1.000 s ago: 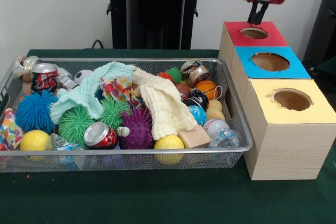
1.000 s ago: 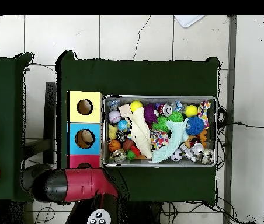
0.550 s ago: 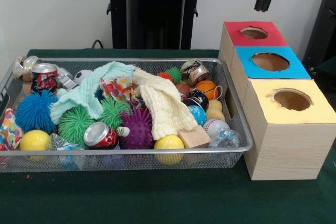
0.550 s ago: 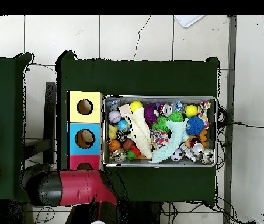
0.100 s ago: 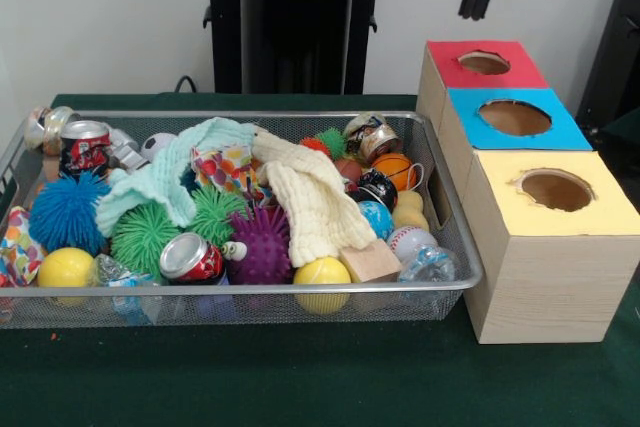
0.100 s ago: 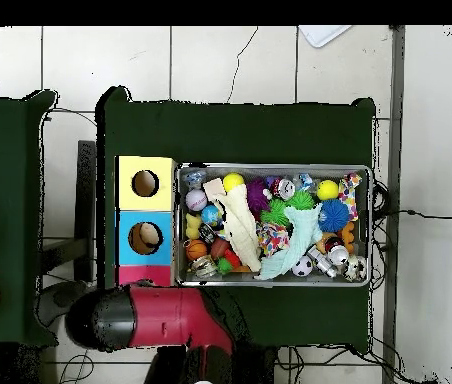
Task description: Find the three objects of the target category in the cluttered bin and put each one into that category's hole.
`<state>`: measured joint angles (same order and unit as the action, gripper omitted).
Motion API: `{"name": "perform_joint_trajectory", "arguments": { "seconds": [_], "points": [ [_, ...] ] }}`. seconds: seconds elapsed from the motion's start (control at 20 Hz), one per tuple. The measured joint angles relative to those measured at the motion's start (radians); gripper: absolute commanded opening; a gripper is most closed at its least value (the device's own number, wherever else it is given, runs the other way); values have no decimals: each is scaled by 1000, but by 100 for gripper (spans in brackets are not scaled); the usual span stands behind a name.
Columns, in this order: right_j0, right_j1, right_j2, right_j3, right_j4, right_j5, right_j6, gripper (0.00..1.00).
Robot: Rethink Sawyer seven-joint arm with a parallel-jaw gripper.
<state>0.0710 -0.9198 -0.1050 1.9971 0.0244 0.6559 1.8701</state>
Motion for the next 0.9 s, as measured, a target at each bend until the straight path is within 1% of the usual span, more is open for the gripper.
{"name": "perform_joint_trajectory", "arguments": {
  "seconds": [0.15, 0.25, 0.3, 0.35, 0.5, 0.6, 0.65, 0.7, 0.8, 0.9],
  "points": [
    [-79, -11, 9, 4, -20, -10, 0, 0],
    [-118, -21, 18, 10, -30, -21, 0, 0],
    [-157, -33, 29, 20, -42, -35, 0, 0],
    [-174, -39, 35, 25, -47, -42, 0, 0],
    [-278, -72, 74, 61, -84, -94, 0, 0],
    [-305, -76, 85, 69, -100, -109, 0, 0],
    [-335, -77, 100, 75, -124, -126, 0, 0],
    [-342, -76, 104, 76, -131, -130, 0, 0],
    [-365, -68, 119, 76, -158, -142, 0, 0],
    [-392, -45, 141, 73, -204, -155, 0, 0]
  ]
}}
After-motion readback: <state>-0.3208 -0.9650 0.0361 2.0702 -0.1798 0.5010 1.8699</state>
